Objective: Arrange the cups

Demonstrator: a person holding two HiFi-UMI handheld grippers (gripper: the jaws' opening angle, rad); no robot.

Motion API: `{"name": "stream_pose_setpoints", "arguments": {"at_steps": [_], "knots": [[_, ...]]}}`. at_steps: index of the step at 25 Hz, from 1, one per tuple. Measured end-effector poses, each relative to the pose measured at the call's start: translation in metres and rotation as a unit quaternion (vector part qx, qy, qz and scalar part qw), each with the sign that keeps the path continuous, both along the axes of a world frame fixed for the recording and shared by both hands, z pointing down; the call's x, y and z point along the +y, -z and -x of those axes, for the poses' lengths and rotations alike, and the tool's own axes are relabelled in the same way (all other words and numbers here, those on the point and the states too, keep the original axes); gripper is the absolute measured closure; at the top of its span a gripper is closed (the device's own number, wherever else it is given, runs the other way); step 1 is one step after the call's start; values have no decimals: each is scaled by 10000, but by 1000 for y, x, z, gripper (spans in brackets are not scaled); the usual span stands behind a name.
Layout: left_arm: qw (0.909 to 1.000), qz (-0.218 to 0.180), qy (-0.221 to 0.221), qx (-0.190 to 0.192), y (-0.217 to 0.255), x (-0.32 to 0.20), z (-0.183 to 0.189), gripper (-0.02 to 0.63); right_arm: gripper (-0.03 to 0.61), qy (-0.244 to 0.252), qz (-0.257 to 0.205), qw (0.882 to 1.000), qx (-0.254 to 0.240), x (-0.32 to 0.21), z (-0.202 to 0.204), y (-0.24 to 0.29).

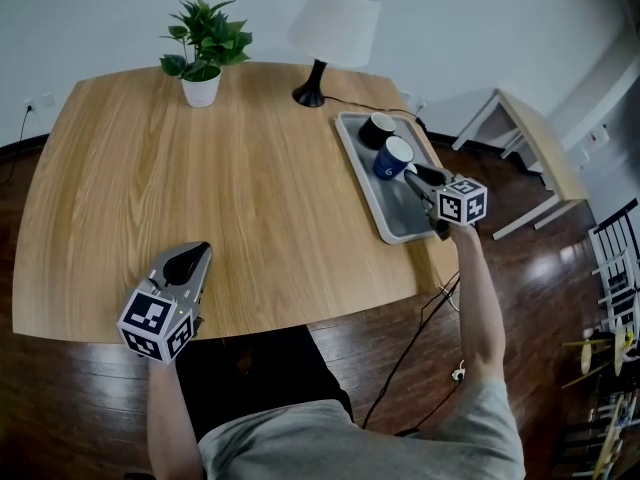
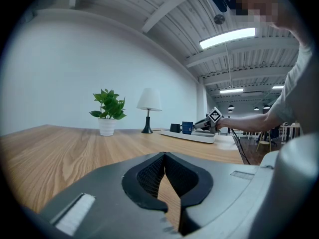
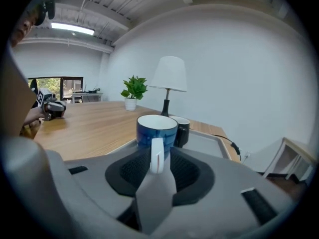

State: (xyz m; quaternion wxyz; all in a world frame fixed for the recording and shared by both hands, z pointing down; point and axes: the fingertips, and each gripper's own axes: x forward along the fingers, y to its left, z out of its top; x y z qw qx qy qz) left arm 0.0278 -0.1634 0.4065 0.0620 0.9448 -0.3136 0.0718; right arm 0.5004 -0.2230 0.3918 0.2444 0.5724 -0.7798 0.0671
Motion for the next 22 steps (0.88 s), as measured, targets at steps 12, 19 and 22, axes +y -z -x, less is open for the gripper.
{"name": "stream_pose_setpoints", "arguments": {"at_steps": [12,19,22], "knots": [[10000,-25,-30,-17,2,-2,-9,604,471,-104,-1063,9931,-479,48,46,69],[10000,-17,5,1,0,1,-5,604,483,1925,-1317,9658,-1136,87,281,46],[10000,-12,-38,6,-2,2,-7,603,483,2375,-1222,9560,-1210,87,348,22]]}}
